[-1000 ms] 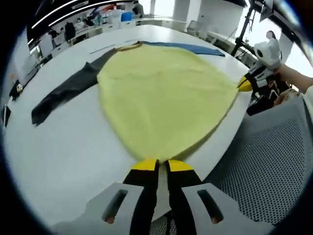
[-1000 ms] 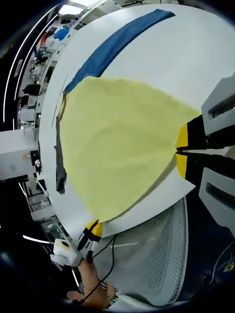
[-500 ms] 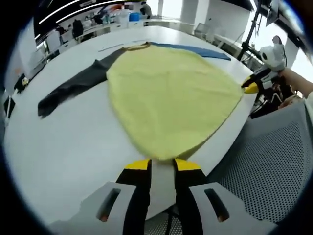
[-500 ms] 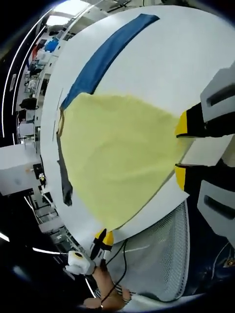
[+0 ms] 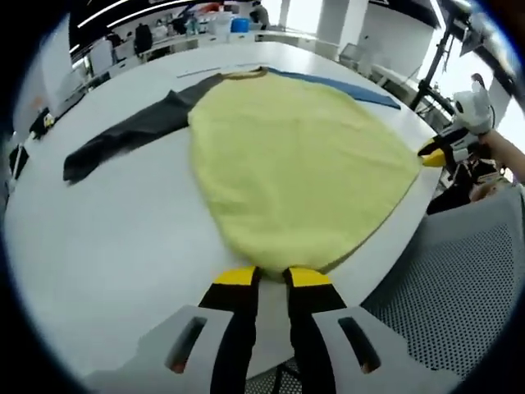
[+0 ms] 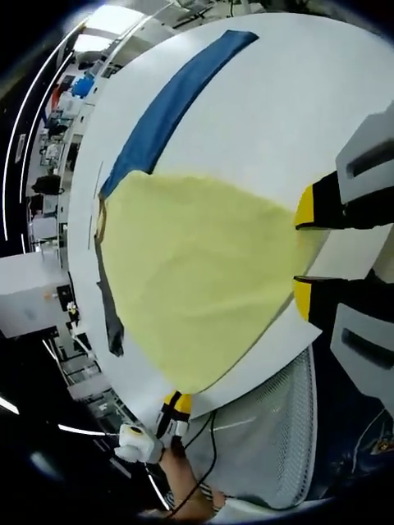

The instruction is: Fold the garment on the visible template until the final outline fits inside the template.

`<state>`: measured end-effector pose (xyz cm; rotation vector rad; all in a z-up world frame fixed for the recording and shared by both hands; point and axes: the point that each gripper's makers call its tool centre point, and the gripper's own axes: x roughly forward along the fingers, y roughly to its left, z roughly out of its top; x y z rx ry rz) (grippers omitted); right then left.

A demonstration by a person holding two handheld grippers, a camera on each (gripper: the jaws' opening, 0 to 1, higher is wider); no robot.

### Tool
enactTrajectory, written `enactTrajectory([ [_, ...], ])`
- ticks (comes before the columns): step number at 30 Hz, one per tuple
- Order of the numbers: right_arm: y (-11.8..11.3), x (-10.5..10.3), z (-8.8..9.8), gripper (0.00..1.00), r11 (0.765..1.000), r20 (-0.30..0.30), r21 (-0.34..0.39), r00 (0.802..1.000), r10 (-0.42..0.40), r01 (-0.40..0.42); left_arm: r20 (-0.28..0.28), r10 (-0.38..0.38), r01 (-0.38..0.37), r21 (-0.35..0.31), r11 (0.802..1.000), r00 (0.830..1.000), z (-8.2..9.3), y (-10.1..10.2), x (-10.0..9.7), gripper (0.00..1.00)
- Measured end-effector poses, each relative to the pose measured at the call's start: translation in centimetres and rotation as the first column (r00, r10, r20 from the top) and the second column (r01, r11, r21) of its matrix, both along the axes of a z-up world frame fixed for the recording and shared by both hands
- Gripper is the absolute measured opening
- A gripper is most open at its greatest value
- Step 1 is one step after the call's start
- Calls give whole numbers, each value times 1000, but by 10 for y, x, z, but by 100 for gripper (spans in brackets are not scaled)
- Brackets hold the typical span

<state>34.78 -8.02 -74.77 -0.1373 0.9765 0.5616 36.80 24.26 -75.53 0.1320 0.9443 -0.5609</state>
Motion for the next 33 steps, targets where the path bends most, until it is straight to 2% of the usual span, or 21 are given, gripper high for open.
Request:
enactTrajectory([
  [6,-4,1,-1,18,1000,0,-10,1000,-9,9,-1,4,-4,1,1000,1000,-1,0,2,11],
  [12,-7,3,-2,18,1000,5,-14,1000,-20,20,64,-6,9,-42,999,998,13,-14,18,12],
  [18,-7,3,-1,18,1000,5,-12,1000,-24,24,84,-7,11,-48,999,996,15,-24,30,13],
  [27,-8,2,-1,17,999,3,-13,1000,-29,29,57,32,-28,-75,997,998,9,-30,35,17],
  [33,-10,1,-2,17,999,-4,-15,999,-39,39,41,27,-22,-121,992,999,15,-37,33,20],
])
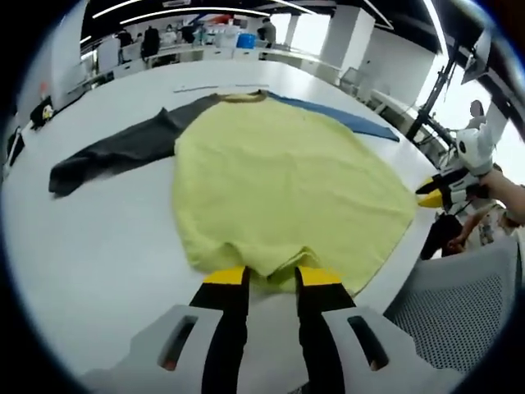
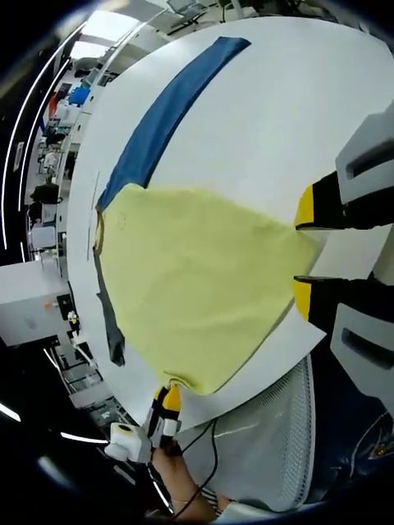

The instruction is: Fold the garment on the visible template until the final outline fits inside the template.

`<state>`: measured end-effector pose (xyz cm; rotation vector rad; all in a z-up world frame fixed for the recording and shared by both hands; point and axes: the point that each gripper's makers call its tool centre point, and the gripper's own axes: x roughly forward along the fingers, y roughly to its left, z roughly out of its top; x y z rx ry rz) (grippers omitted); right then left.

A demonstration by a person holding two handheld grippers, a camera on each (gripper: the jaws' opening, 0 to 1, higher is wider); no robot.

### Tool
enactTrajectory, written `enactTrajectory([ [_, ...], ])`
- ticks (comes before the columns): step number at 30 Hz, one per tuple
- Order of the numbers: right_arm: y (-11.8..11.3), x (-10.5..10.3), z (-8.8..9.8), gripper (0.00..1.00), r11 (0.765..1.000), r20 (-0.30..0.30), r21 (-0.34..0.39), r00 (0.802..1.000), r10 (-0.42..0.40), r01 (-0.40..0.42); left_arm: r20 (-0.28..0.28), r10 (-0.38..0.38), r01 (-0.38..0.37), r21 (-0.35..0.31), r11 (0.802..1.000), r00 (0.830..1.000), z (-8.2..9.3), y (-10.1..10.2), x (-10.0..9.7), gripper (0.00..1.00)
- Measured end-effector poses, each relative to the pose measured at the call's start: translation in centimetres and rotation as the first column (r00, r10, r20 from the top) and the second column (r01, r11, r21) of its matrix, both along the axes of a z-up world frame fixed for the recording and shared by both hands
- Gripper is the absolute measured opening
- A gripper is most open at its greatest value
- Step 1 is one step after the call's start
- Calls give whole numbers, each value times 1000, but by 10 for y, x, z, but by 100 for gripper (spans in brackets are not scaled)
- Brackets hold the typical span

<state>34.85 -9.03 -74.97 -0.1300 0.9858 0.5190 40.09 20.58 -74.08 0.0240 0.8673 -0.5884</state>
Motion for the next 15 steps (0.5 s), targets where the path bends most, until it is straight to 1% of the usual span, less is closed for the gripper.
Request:
enactTrajectory([
  [3,-2,-2,-3,17,1000,-11,-4,1000,-4,4,-13,-1,1,-14,1000,1000,1,-1,-1,23],
  [5,-2,-3,-3,17,1000,-14,-5,1000,-2,2,-10,10,-11,-44,999,1000,6,-2,0,24],
  [7,-2,-4,-3,17,1000,-15,-6,1000,-1,1,-23,24,-25,-66,998,999,9,-3,0,24],
  [10,-3,-4,-3,17,1000,-16,-9,1000,-4,4,-33,37,-40,-81,996,999,12,-2,0,26],
  [15,-4,-4,-4,16,1000,-16,-6,1000,-15,15,-70,61,-69,-116,991,996,16,-1,-3,28],
])
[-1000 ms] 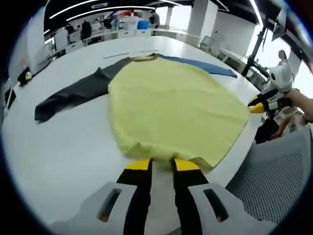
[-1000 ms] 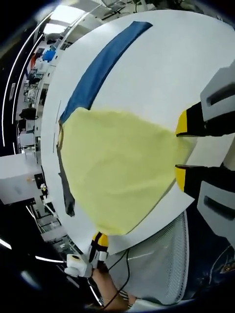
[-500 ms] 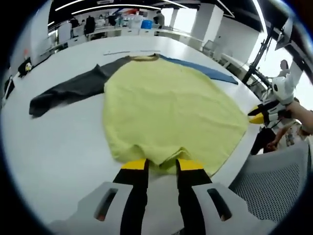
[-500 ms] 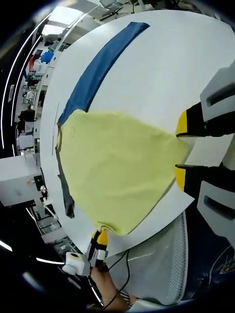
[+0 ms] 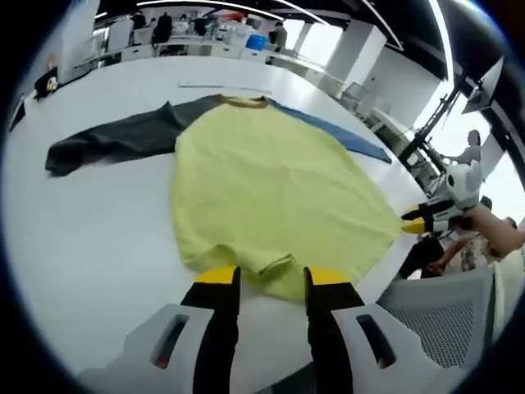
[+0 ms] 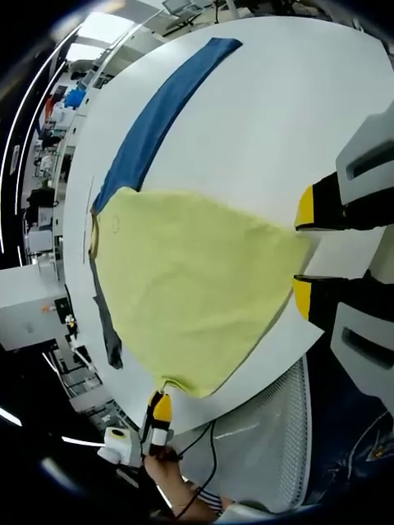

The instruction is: Fold the garment on the visible template until the final outline fits inside the template.

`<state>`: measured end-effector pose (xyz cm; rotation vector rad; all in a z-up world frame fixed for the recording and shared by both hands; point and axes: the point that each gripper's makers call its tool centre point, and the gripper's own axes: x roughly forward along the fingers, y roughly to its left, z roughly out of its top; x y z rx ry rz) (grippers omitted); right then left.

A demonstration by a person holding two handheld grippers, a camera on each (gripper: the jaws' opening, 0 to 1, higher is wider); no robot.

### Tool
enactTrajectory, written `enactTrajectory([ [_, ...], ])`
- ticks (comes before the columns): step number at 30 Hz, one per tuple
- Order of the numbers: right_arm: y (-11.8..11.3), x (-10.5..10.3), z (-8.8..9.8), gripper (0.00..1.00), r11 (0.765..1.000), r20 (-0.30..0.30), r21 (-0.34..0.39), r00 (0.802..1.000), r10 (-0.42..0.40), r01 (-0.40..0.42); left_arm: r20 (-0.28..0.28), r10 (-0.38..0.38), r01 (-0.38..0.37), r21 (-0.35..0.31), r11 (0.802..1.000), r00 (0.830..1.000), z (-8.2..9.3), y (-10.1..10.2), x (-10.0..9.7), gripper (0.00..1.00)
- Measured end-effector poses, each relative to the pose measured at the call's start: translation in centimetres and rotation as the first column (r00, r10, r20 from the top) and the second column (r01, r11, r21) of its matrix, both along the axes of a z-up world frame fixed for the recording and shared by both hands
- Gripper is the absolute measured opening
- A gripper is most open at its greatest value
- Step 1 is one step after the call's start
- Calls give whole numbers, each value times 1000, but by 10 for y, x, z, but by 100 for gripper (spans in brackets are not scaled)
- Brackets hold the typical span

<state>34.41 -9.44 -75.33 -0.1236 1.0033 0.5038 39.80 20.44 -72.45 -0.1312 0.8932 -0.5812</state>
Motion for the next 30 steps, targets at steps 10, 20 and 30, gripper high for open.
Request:
enactTrajectory([
  [10,1,1,-3,16,1000,-6,-9,1000,1,-1,-56,98,-101,-50,994,994,4,11,5,27],
  [20,0,3,-3,15,1000,1,-12,1000,-7,7,-114,157,-163,-46,986,981,-10,7,16,20],
  [30,0,5,-6,9,999,0,5,999,-36,36,-139,153,-159,-35,987,978,-20,9,12,3],
])
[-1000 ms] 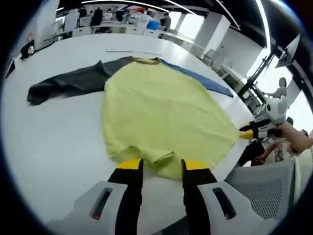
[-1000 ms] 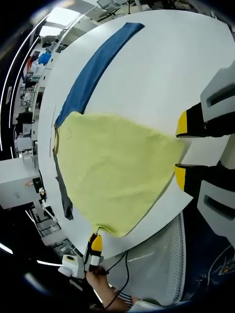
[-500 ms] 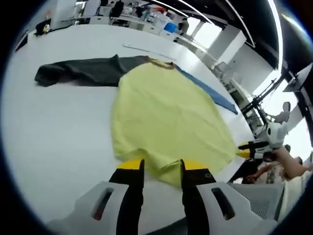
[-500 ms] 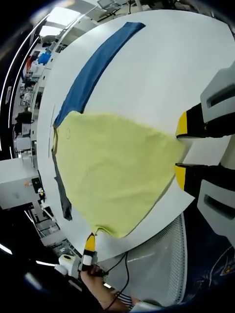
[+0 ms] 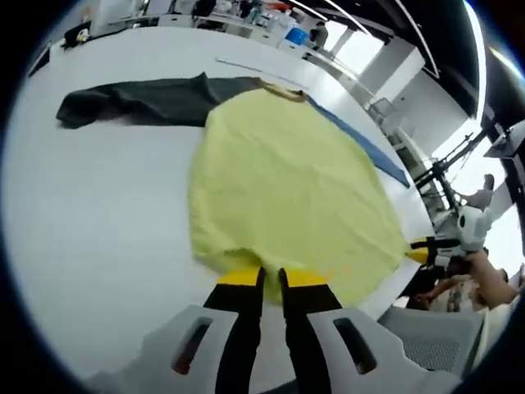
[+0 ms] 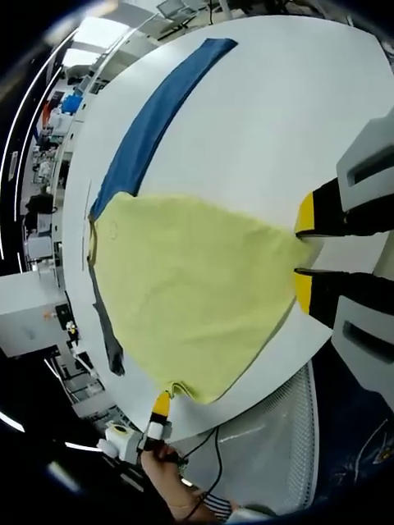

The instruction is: Fold the garment on the visible template until the final outline fits inside the template.

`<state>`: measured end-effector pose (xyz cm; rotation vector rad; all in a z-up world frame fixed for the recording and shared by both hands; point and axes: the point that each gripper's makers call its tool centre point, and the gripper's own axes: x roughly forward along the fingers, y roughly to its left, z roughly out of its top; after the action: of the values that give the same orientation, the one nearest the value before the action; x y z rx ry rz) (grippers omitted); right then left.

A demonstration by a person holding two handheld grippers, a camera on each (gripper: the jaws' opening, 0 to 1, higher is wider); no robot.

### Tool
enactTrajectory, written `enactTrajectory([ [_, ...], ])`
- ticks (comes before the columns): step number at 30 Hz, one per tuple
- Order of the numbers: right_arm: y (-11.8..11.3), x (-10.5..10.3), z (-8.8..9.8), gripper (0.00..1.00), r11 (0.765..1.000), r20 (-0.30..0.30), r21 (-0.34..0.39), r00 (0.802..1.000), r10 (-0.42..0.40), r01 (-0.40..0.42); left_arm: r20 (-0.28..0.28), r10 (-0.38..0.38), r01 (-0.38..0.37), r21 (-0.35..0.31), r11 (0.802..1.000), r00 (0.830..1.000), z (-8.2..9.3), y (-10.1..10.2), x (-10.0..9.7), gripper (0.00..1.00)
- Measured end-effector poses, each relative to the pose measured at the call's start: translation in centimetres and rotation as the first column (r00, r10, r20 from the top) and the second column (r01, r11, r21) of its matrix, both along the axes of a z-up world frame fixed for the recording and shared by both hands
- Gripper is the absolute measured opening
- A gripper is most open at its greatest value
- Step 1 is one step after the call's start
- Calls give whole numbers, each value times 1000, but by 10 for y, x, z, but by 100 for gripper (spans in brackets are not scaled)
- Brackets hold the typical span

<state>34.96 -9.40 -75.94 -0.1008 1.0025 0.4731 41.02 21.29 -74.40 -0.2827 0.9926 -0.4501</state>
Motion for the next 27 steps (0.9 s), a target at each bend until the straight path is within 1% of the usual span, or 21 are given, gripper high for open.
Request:
enactTrajectory([
  [5,-2,2,2,7,999,-10,24,999,-33,33,1,-17,17,8,1000,1000,-1,1,-6,1],
  [8,-3,1,1,4,999,-12,25,999,-44,44,2,-15,15,3,1000,1000,2,4,-9,0],
  [11,-1,1,1,0,997,-21,41,998,-59,60,8,-12,12,-5,1000,1000,6,5,-10,0],
  [19,0,1,1,0,997,-27,49,998,-63,64,-5,-31,31,-2,1000,999,9,11,-22,0],
  [22,0,1,1,0,997,-28,49,998,-63,64,-25,-42,42,4,999,999,8,14,-28,0],
  [24,-1,0,2,0,998,-27,40,999,-43,44,-43,-42,42,12,999,998,6,19,-34,0],
  [27,0,-3,2,0,1000,-25,27,1000,-7,8,-79,-26,26,-1,1000,997,2,27,-42,0],
])
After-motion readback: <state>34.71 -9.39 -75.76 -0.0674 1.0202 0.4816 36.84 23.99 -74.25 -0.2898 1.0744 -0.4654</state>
